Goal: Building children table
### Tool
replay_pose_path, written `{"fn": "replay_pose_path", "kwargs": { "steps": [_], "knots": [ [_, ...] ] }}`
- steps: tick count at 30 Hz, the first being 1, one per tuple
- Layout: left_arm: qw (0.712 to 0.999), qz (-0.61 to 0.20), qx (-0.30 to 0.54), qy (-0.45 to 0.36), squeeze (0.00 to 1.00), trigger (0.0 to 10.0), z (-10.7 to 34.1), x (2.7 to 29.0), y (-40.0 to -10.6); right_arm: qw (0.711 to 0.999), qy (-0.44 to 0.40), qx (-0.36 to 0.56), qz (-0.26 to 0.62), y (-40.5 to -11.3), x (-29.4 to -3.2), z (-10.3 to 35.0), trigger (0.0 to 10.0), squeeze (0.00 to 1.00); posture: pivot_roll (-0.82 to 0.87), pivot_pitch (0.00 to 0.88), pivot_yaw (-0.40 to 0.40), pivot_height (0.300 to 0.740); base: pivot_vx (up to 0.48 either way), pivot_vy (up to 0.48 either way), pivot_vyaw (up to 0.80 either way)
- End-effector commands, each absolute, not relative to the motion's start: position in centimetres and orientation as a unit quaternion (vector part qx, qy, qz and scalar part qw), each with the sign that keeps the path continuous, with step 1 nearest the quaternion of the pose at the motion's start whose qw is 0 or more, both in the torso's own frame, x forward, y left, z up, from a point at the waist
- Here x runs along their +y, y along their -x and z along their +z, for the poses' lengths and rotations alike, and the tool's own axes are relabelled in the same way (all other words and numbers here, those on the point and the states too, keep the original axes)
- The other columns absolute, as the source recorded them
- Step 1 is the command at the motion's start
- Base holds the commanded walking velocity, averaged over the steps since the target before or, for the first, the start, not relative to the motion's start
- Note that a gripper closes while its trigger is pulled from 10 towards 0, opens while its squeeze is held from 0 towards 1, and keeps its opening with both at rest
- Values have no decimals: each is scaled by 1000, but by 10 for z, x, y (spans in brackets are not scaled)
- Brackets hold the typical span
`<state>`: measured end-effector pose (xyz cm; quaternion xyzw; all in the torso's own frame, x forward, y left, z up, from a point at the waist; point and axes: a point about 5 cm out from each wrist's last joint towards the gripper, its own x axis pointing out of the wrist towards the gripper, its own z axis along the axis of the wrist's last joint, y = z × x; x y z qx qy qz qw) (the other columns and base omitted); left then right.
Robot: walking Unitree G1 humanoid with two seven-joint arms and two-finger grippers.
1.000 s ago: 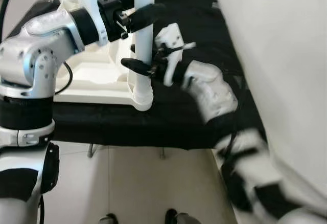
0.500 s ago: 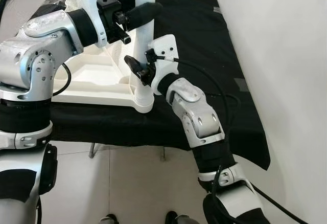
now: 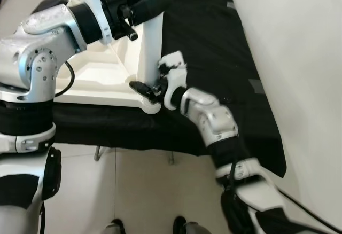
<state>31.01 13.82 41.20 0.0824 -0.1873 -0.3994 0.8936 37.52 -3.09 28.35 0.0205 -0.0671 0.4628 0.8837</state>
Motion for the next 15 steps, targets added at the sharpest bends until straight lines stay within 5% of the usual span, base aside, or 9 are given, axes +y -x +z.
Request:
{"fn": "replay_pose_path", "kwargs": {
  "steps": [1,2,6,9,10,15],
  "knots": [
    [902,-391,-166,-83,0,0,406,141,-314,851,-20,-83,518,-373,-31,288,10000,671,71,250,-108,740,0,0,0],
    [901,-392,-167,-84,0,0,406,140,-313,827,-2,-88,556,-371,-33,291,10000,0,75,247,-106,740,0,0,0],
    [899,-395,-167,-86,0,0,407,139,-311,775,52,-75,625,-371,-33,286,10000,0,88,245,-105,740,0,0,0],
    [899,-396,-167,-88,0,0,408,139,-310,767,54,-63,637,-372,-32,282,10000,0,93,245,-104,740,0,0,0],
    [899,-396,-166,-88,0,0,408,139,-310,762,52,-57,643,-373,-31,280,0,0,99,245,-103,740,0,0,0],
    [899,-397,-162,-91,0,0,408,140,-310,760,49,-45,646,-376,-28,275,0,0,105,244,-101,740,0,0,0]
  ]
}}
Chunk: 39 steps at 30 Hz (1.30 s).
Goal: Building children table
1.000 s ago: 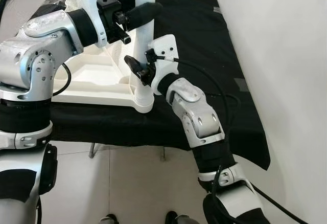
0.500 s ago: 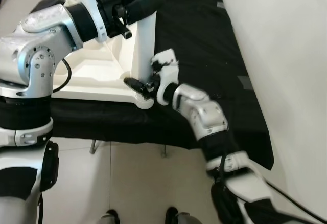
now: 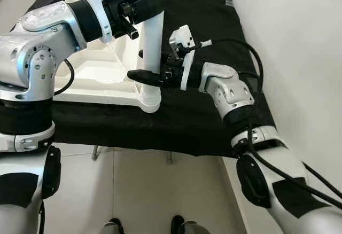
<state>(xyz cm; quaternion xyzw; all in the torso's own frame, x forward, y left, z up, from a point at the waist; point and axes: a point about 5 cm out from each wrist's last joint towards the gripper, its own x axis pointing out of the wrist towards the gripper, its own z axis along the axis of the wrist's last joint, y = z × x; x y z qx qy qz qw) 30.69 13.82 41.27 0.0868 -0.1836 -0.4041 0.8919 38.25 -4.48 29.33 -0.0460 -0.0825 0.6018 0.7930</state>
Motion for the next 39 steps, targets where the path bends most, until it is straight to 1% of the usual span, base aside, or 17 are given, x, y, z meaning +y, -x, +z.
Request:
{"fn": "replay_pose_path", "kwargs": {
  "steps": [1,11,12,14,15,20,22,23,24,25,26,27,28,32,35,36,39],
  "knots": [
    [899,-398,-162,-92,0,0,408,140,-311,765,47,-40,641,-378,-28,273,0,0,109,245,-101,740,0,0,0],
    [899,-394,-163,-98,0,0,409,140,-313,763,42,-35,644,-380,-33,269,0,0,102,250,-98,740,0,0,0],
    [901,-389,-166,-95,718,2235,409,140,-314,765,42,-35,642,-381,-34,267,0,0,99,252,-98,740,0,0,0],
    [902,-386,-169,-93,718,2235,409,140,-315,766,42,-35,640,-381,-36,266,0,0,99,252,-98,740,0,0,0],
    [904,-383,-169,-91,1000,10000,409,140,-316,771,41,-36,634,-383,-38,265,0,0,94,252,-98,740,0,0,0],
    [908,-376,-172,-74,1000,10000,410,147,-318,805,43,-30,591,-389,-49,258,0,0,77,255,-100,740,0,0,0],
    [914,-359,-177,-64,1000,10000,411,160,-316,837,48,-14,544,-394,-60,251,0,0,76,256,-101,740,0,0,0],
    [914,-359,-177,-64,1000,10000,411,160,-316,837,48,-14,544,-394,-60,251,0,0,76,256,-101,740,0,0,0],
    [919,-349,-174,-63,1000,10000,410,168,-314,867,54,11,495,-397,-65,241,0,0,67,263,-117,740,0,0,0],
    [921,-344,-168,-65,333,10000,407,174,-310,938,43,45,340,-407,-78,227,0,0,63,269,-131,740,0,0,0],
    [921,-344,-168,-65,333,10000,407,174,-310,938,43,45,340,-407,-78,227,0,0,63,269,-131,740,0,0,0],
    [923,-342,-163,-68,333,10000,404,177,-308,972,41,70,222,-411,-89,217,0,0,63,269,-131,740,0,0,0],
    [924,-340,-161,-68,0,10000,402,178,-301,980,23,74,182,-400,-82,204,0,0,80,280,-127,740,0,0,0],
    [923,-342,-161,-69,0,10000,399,173,-292,978,-10,76,193,-380,-64,192,0,0,67,269,-118,740,0,0,0],
    [920,-350,-163,-64,0,10000,398,170,-285,976,-22,74,203,-378,-54,191,0,0,70,269,-117,740,0,0,0],
    [914,-369,-161,-53,0,10000,393,168,-271,974,-30,64,215,-385,-40,198,0,0,80,265,-125,740,0,0,0],
    [915,-370,-155,-50,0,10000,387,170,-265,973,-33,58,223,-387,-35,202,0,0,80,266,-130,740,0,0,0]
  ]
}}
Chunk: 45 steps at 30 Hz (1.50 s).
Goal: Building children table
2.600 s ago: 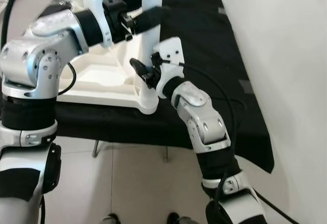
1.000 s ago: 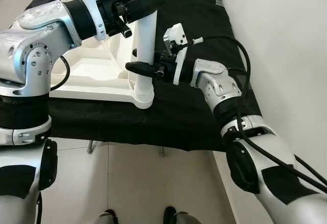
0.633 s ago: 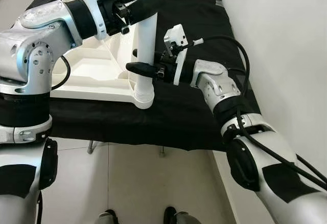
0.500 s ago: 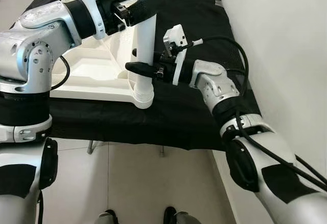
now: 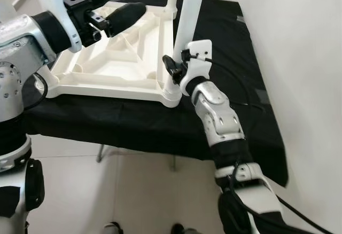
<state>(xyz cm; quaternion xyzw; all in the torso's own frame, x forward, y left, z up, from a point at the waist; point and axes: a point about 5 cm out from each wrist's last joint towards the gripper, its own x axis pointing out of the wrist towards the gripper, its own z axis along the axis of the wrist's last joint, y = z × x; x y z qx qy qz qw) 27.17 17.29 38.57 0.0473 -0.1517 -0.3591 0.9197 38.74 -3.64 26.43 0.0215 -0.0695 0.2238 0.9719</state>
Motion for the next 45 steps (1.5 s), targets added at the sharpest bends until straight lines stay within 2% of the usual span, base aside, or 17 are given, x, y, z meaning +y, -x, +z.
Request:
{"fn": "replay_pose_path", "kwargs": {
  "steps": [1,3,4,8,9,11,14,15,16,22,24,27,32,36,40,44,45],
  "knots": [
    [918,-368,-141,-41,0,10000,376,174,-259,969,-32,63,238,-384,-30,204,0,0,82,266,-133,740,0,0,0],
    [921,-365,-131,-36,0,10000,369,176,-256,966,-31,67,248,-381,-27,205,0,0,82,266,-133,740,0,0,0],
    [925,-361,-110,-33,0,10000,353,178,-252,966,-30,68,248,-376,-25,207,10000,0,82,267,-132,740,0,0,0],
    [935,-349,-56,-13,0,10000,306,178,-240,960,-60,42,272,-365,-22,216,10000,0,82,264,-127,740,0,0,0],
    [942,-334,-30,3,0,10000,281,177,-232,951,-80,18,298,-360,-22,222,10000,1000,86,261,-126,740,0,0,0],
    [951,-309,5,19,0,10000,247,171,-220,927,-107,-20,360,-356,-22,235,10000,1000,95,256,-126,740,0,0,0],
    [957,-287,7,28,0,10000,237,169,-218,904,-118,-36,410,-355,-21,242,10000,1000,102,253,-126,740,0,0,0],
    [962,-272,9,24,0,10000,232,168,-217,891,-114,-49,437,-356,-22,247,10000,725,106,253,-128,740,0,0,0],
    [967,-254,11,9,0,10000,225,168,-217,873,-103,-62,472,-357,-23,252,10000,0,108,250,-130,740,0,0,0],
    [977,-211,17,-2,0,10000,208,167,-215,840,-48,-72,535,-360,-26,255,10000,0,123,245,-129,740,0,0,0],
    [987,-161,16,-22,0,10000,190,167,-212,805,10,-73,588,-358,-25,252,10000,0,133,241,-129,740,0,0,0],
    [991,-129,24,-38,0,10000,172,165,-207,776,45,-69,626,-359,-22,250,10000,0,154,237,-123,740,0,0,0],
    [995,-95,24,-31,0,10000,159,167,-202,766,85,-61,634,-368,-17,253,10000,0,182,234,-126,740,0,0,0],
    [995,-88,20,-37,0,10000,157,167,-203,775,97,-62,622,-372,-12,257,10000,0,204,231,-128,740,0,0,0],
    [994,-92,17,-53,0,10000,155,166,-205,791,75,-62,604,-373,-3,256,10000,0,209,227,-120,740,0,0,0],
    [995,-89,10,-54,0,10000,152,165,-204,786,60,-58,613,-371,-1,249,10000,0,207,226,-117,740,0,0,0],
    [995,-88,8,-51,0,10000,152,165,-204,787,53,-53,613,-371,-2,245,2745,0,199,227,-115,740,0,0,0]
  ]
}}
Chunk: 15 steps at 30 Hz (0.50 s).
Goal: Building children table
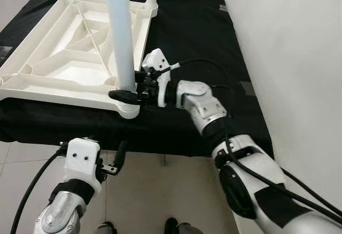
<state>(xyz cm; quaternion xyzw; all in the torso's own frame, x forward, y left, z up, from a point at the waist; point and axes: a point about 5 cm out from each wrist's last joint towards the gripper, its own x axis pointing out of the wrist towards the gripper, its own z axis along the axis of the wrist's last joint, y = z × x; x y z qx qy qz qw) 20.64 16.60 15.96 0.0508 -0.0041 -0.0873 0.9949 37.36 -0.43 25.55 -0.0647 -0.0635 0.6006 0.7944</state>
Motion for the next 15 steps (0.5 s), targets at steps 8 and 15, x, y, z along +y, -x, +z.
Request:
{"fn": "replay_pose_path", "kwargs": {
  "steps": [8,15],
  "knots": [
    [996,-86,-3,-36,0,10000,149,164,-205,811,29,-32,583,-377,-8,235,0,0,188,230,-118,740,0,0,0],
    [996,-85,-14,-9,0,10000,148,165,-206,878,11,-19,478,-388,-48,215,0,0,131,239,-118,740,0,0,0]
  ]
}}
